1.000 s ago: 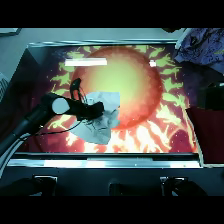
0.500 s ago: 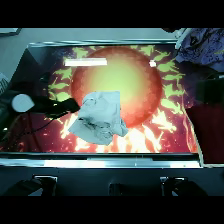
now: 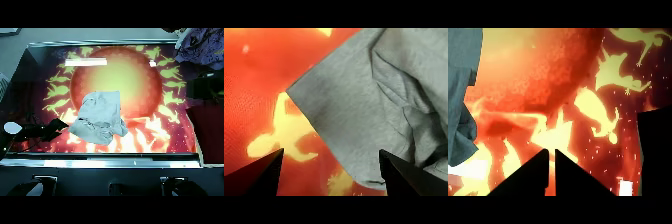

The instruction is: Fold the clothes and pants, and hang the long-sleeved shirts on hangers.

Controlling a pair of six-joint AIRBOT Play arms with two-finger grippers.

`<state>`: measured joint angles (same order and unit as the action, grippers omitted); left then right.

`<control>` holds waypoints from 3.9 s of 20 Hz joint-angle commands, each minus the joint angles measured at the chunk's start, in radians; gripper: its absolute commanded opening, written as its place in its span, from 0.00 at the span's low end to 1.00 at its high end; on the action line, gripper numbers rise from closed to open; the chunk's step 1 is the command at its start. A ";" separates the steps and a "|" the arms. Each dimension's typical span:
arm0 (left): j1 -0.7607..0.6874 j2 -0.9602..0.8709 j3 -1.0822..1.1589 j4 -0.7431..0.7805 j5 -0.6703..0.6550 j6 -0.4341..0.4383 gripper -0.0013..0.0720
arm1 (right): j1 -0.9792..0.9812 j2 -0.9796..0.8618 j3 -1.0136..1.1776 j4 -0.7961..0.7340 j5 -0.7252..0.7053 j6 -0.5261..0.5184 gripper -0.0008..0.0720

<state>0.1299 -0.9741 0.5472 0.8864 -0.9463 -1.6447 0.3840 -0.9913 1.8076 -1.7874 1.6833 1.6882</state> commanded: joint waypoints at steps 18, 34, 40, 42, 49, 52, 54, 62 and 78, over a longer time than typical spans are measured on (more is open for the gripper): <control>-0.060 -0.284 -0.070 -0.367 0.228 0.262 0.03 | -0.032 -0.084 -0.002 -0.127 -0.199 0.353 0.51; -0.058 -0.280 -0.063 -0.367 0.203 0.257 0.04 | -0.406 -1.012 -0.044 1.234 -0.508 -0.150 0.78; -0.056 -0.280 -0.063 -0.367 0.203 0.257 0.04 | -0.279 -1.075 -0.044 1.133 -0.553 -0.178 0.78; -0.056 -0.280 -0.063 -0.367 0.207 0.257 0.04 | -0.258 -1.077 -0.044 1.118 -0.583 -0.173 0.78; -0.056 -0.280 -0.063 -0.367 0.206 0.257 0.04 | -0.211 -1.125 -0.044 1.114 -0.609 -0.120 0.75; -0.056 -0.280 -0.063 -0.367 0.207 0.258 0.04 | -0.197 -1.135 -0.044 1.130 -0.614 -0.117 0.60; -0.056 -0.280 -0.063 -0.367 0.206 0.257 0.04 | -0.179 -1.139 -0.044 1.125 -0.617 -0.119 0.52; -0.055 -0.228 0.115 -0.242 0.134 0.236 0.03 | -0.249 -1.012 0.012 1.080 -0.611 -0.155 0.05; -0.055 0.240 1.180 0.776 -0.244 -0.184 0.03 | -0.530 0.168 0.115 0.520 -0.591 -0.186 0.05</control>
<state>0.0746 -0.8352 1.6550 1.5410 -1.1255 -1.7851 -0.1368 -1.0111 1.9213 -1.0584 1.0958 1.4845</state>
